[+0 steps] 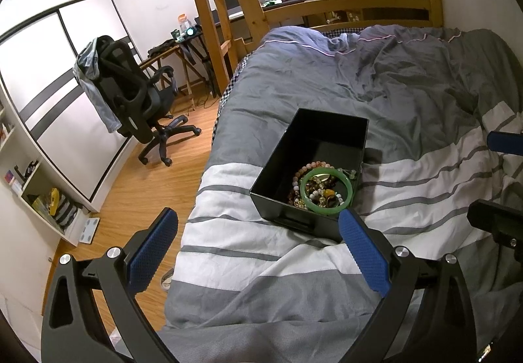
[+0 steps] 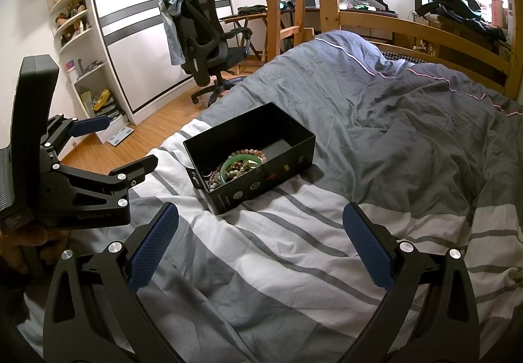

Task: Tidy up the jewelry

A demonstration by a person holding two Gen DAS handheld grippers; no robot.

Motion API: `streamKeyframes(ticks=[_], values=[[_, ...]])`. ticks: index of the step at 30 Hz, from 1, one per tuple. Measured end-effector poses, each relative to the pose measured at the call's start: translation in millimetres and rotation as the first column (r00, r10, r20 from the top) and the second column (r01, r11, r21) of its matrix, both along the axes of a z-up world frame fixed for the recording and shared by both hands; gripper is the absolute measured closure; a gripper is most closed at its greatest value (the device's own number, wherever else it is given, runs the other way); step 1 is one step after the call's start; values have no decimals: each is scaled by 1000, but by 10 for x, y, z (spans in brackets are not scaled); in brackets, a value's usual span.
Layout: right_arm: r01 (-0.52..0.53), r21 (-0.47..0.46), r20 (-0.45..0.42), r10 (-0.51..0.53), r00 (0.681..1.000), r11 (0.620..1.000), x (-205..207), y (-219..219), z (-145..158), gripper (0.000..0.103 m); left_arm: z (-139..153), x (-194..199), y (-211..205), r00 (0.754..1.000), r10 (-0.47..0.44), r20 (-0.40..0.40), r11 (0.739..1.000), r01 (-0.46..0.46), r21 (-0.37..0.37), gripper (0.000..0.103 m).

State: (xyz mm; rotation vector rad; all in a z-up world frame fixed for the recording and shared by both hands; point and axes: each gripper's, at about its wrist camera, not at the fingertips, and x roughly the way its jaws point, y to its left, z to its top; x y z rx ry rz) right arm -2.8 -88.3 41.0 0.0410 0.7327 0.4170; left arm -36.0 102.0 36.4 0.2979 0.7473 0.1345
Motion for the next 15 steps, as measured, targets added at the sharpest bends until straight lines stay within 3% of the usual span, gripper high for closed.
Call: streamKeyframes(ticks=[15], values=[[0,2,0,0,1000,1000,-1,-1,3,4,4,-10,-7,1000,-8,4,1000,8,2,6]])
